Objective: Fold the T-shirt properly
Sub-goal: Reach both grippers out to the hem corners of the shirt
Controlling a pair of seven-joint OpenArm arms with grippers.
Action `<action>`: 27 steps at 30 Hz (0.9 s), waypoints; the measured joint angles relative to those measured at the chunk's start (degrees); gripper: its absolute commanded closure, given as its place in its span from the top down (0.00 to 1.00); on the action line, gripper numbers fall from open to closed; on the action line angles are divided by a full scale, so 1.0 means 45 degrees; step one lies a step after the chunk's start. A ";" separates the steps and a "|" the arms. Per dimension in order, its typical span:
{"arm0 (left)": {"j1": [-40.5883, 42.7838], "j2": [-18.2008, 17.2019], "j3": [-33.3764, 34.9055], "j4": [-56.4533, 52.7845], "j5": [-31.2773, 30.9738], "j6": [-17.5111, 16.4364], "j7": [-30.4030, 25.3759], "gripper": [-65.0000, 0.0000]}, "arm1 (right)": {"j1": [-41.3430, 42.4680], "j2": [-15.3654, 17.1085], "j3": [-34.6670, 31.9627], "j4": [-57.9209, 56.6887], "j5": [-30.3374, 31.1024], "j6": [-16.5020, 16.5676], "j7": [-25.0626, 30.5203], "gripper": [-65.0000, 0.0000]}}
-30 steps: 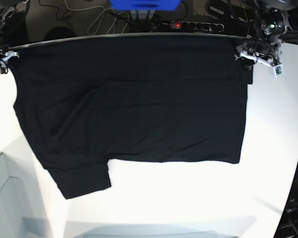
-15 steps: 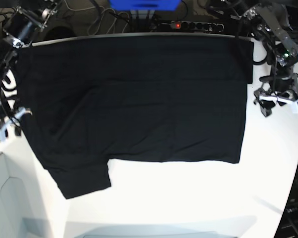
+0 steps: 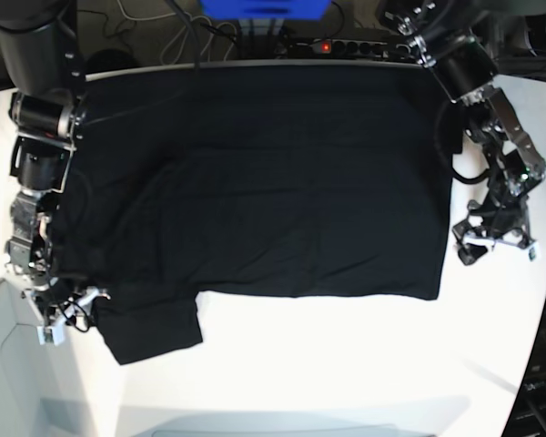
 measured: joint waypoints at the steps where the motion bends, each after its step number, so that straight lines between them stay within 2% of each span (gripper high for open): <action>1: -0.0180 -0.0078 0.0223 -0.0330 0.0029 0.0029 -0.0165 0.62 | 0.0155 0.0058 -0.0180 -0.0641 -0.0073 -0.0185 0.0525 0.44; 3: -0.0520 -0.0151 0.0495 -0.0976 -0.0010 0.0005 -0.1049 0.62 | 0.0457 0.0233 -0.0486 -0.1967 0.0010 -0.0583 0.1710 0.44; 5: -0.0729 -0.0447 0.1078 -0.1783 0.0000 0.0019 -0.1724 0.62 | 0.0675 0.0437 -0.0821 -0.3079 -0.0005 -0.1428 0.2812 0.44; 9: -0.1316 -0.0962 0.2414 -0.3463 0.0034 0.0068 -0.2715 0.62 | 0.0918 0.0772 -0.1171 -0.4566 0.0010 -0.2195 0.4099 0.44; 13: -0.2191 -0.1112 0.3230 -0.5153 0.0160 0.0053 -0.3818 0.62 | 0.0840 0.0665 -0.1195 -0.5037 0.0005 -0.2278 0.4250 0.44; 21: -0.4133 -0.1122 0.3696 -0.8184 0.2259 0.0053 -0.4784 0.62 | 0.0622 0.0442 -0.1190 -0.5129 0.0063 -0.2288 0.4575 0.44; 27: -0.4711 -0.1098 0.3696 -0.9947 0.2361 0.0000 -0.5746 0.62 | 0.0452 0.0418 -0.1190 -0.5119 0.0146 -0.2288 0.4765 0.42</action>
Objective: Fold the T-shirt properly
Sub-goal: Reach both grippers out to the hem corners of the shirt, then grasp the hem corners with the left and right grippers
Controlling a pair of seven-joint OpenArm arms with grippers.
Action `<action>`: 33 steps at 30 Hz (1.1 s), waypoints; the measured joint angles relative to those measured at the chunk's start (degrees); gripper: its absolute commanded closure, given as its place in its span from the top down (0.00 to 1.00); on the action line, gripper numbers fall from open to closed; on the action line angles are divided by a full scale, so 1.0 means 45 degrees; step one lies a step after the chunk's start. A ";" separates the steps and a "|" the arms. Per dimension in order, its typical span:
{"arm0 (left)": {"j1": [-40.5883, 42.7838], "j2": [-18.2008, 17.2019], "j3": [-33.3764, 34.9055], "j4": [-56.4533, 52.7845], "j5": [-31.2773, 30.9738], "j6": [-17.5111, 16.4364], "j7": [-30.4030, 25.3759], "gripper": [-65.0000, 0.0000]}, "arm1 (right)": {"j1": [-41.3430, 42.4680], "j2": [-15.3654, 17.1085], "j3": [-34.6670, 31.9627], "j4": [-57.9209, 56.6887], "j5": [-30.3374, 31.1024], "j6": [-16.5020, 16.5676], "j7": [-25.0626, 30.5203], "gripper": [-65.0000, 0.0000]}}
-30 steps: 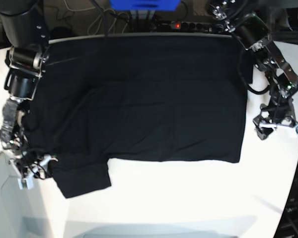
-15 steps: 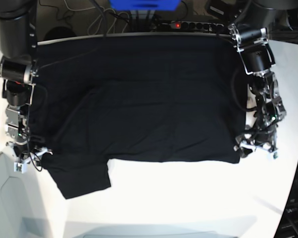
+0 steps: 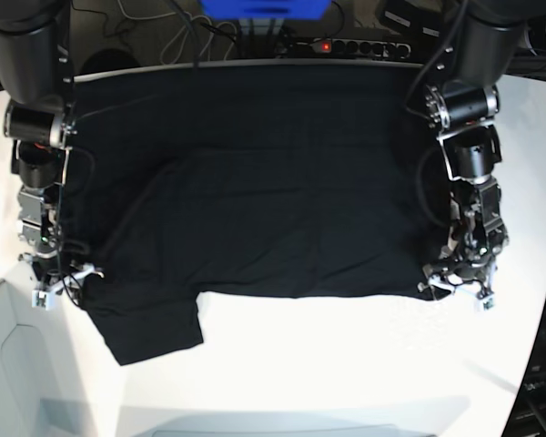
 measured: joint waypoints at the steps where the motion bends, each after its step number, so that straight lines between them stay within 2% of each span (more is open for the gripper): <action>1: 0.0000 -0.0034 0.0175 -0.0238 0.0000 0.0005 -0.0204 0.62 | 0.0000 0.0005 0.0000 -0.0005 0.0000 0.0000 -0.0010 0.41; 6: -0.0087 -0.0049 0.2045 -0.0933 -0.0049 0.0005 -0.1588 0.62 | 0.0034 -0.0034 0.0000 -0.0248 0.0010 -0.0005 0.0204 0.34; 11: -0.0223 -0.0015 0.2205 -0.1729 -0.0063 -0.0015 -0.2589 0.62 | 0.0034 -0.0107 0.0000 -0.0248 0.0010 -0.0005 0.0291 0.34; 14: -0.0253 -0.0053 0.2200 -0.1787 -0.0053 -0.0073 -0.2594 0.60 | 0.0039 -0.0092 -0.0223 -0.0248 0.0063 -0.0010 0.0296 0.33; 16: -0.0253 -0.0063 0.2200 -0.1792 -0.0044 -0.0092 -0.2594 0.51 | 0.0044 -0.0063 -0.0753 -0.0243 0.0097 -0.0044 0.0350 0.33; 19: -0.0248 -0.0097 0.2200 -0.1802 -0.0063 -0.0083 -0.2550 0.28 | 0.0107 -0.0053 -0.1525 -0.0238 0.0199 -0.0112 0.0393 0.33; 23: -0.0253 0.0044 0.2200 -0.1797 -0.0058 -0.0044 -0.2565 0.00 | 0.0112 -0.0073 -0.1695 -0.0223 0.0204 -0.0107 0.0423 0.33; 26: -0.0253 0.0083 0.2200 -0.1797 -0.0053 -0.0039 -0.2594 0.01 | 0.0112 -0.0073 -0.1705 -0.0223 0.0199 -0.0092 0.0432 0.26; 31: -0.0253 0.0087 0.2200 -0.1792 -0.0078 -0.0049 -0.2584 0.00 | 0.0112 -0.0121 -0.1763 -0.0223 0.0199 -0.0068 0.0461 0.01; 33: -0.0248 0.0087 0.2195 -0.1690 -0.0155 -0.0049 -0.2458 0.00 | 0.0112 -0.0126 -0.1763 -0.0223 0.0194 -0.0073 0.0461 0.00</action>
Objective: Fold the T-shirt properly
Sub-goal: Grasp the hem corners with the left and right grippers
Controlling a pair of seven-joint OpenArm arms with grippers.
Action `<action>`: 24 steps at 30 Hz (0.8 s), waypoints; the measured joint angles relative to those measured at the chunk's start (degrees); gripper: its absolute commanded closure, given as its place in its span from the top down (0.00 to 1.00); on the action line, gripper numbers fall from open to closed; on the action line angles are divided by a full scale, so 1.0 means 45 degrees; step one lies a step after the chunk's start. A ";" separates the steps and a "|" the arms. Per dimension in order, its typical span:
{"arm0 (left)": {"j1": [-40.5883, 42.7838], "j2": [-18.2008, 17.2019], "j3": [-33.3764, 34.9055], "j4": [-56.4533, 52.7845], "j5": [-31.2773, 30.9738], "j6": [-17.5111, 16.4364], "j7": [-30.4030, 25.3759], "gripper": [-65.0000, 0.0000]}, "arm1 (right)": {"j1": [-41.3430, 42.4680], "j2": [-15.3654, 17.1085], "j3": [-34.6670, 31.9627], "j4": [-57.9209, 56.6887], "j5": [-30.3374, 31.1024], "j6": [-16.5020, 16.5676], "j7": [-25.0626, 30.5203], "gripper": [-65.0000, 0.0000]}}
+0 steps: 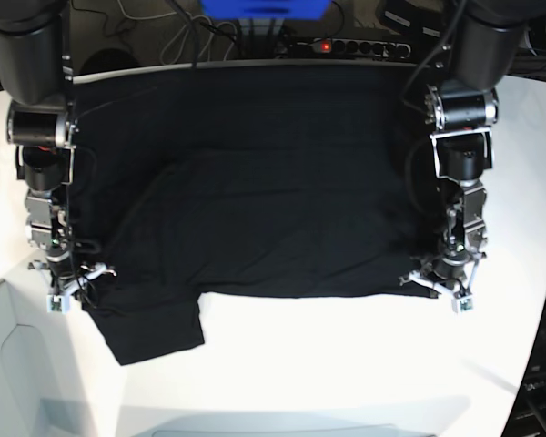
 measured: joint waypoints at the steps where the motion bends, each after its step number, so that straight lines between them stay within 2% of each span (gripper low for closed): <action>1: 0.0005 0.0000 -0.0019 0.0078 0.0005 0.0000 0.0112 0.00 | 0.0000 0.0000 0.0000 0.0005 0.0005 0.0000 0.0000 0.00; 4: 0.0126 0.0034 -0.0019 0.0617 0.0015 0.0010 0.0593 0.00 | -0.0005 0.0005 0.0015 0.0058 0.0005 0.0000 -0.0005 0.00; 6: 0.0257 0.0053 -0.0019 0.1146 0.0010 0.0005 0.1379 0.00 | -0.0010 0.0068 0.0015 0.0117 0.0005 0.0039 -0.0034 0.00; 8: 0.0510 0.0068 -0.0019 0.1821 0.0068 0.0005 0.1923 0.00 | -0.0126 0.0185 0.0087 0.0597 -0.0010 0.0039 -0.0554 0.00; 12: 0.1258 0.0087 -0.0019 0.3347 0.0063 0.0015 0.2132 0.00 | -0.0967 0.0214 0.1477 0.1933 -0.0185 0.0044 -0.1039 0.00; 15: 0.1632 0.0073 -0.0019 0.4250 0.0053 0.0010 0.2263 0.00 | -0.1598 0.0223 0.2098 0.3347 -0.0219 0.0063 -0.2011 0.00; 18: 0.1957 0.0068 -0.0034 0.5144 0.0053 0.0019 0.2652 0.00 | -0.2195 0.0151 0.2681 0.5207 -0.0209 0.0073 -0.2414 0.00; 24: 0.3007 0.0257 -0.1826 0.7490 0.0019 -0.0058 0.3837 0.00 | -0.3609 0.0131 0.3288 0.8247 -0.0194 0.0078 -0.3351 0.00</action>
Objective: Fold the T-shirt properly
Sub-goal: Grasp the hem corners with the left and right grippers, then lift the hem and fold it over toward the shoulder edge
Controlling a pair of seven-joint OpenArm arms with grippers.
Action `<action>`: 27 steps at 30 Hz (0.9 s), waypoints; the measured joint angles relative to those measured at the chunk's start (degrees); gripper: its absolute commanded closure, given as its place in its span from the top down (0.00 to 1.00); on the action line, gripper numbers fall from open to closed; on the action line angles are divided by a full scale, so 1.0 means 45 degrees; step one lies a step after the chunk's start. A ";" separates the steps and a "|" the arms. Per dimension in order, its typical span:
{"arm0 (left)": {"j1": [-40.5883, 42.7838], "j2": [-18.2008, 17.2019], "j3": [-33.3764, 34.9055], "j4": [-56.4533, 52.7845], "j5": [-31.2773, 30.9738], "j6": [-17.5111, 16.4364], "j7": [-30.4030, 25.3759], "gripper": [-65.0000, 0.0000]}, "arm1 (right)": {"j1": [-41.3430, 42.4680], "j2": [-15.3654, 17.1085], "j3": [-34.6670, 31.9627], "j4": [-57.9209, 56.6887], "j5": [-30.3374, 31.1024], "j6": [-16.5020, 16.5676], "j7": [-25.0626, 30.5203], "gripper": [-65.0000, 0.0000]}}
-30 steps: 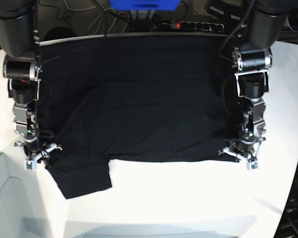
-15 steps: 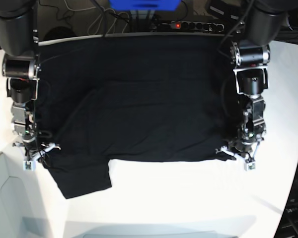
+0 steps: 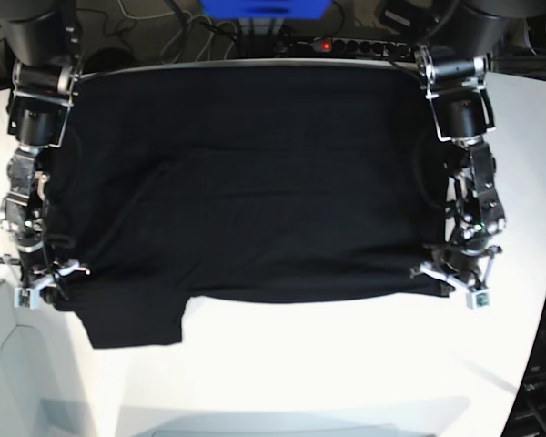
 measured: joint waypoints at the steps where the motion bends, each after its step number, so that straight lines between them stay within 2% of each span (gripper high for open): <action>1: 0.0107 0.0083 -0.0282 0.0340 0.0039 0.0024 0.0160 0.00 | -0.0189 -0.0015 0.0102 0.0345 -0.0010 0.0005 -0.0039 0.00; 5: 0.0850 0.0282 -0.0685 0.2016 -0.0034 -0.0039 0.0714 0.00 | -0.0991 -0.0053 0.0316 0.1715 0.0068 0.0005 -0.0087 0.00; 8: 0.1583 0.0267 -0.0709 0.3201 0.0000 0.0000 0.0913 0.00 | -0.1851 -0.0073 0.0729 0.2681 0.0039 0.0301 -0.0078 0.00; 11: 0.2463 0.0272 -0.0714 0.4430 0.0034 -0.0005 0.0996 0.00 | -0.2618 -0.0340 0.1321 0.3643 0.0000 0.0398 -0.0199 0.00; 15: 0.3764 0.0325 -0.0733 0.6183 0.0005 0.0068 0.0811 0.00 | -0.3410 -0.0665 0.2181 0.4741 -0.0005 0.1180 -0.0146 0.00; 19: 0.5017 0.1166 -0.1729 0.7674 -0.0049 -0.0087 0.0903 0.00 | -0.4197 -0.1015 0.3002 0.5702 -0.0034 0.1787 -0.0073 0.00; 22: 0.5523 0.1554 -0.2375 0.8276 0.0053 -0.0029 0.0952 0.00 | -0.4775 -0.0981 0.3172 0.5926 -0.0039 0.1851 -0.0107 0.00; 27: 0.6353 0.1817 -0.2516 0.8616 -0.0005 -0.0073 0.0894 0.00 | -0.5474 -0.0991 0.3157 0.5989 -0.0034 0.1880 -0.0010 0.00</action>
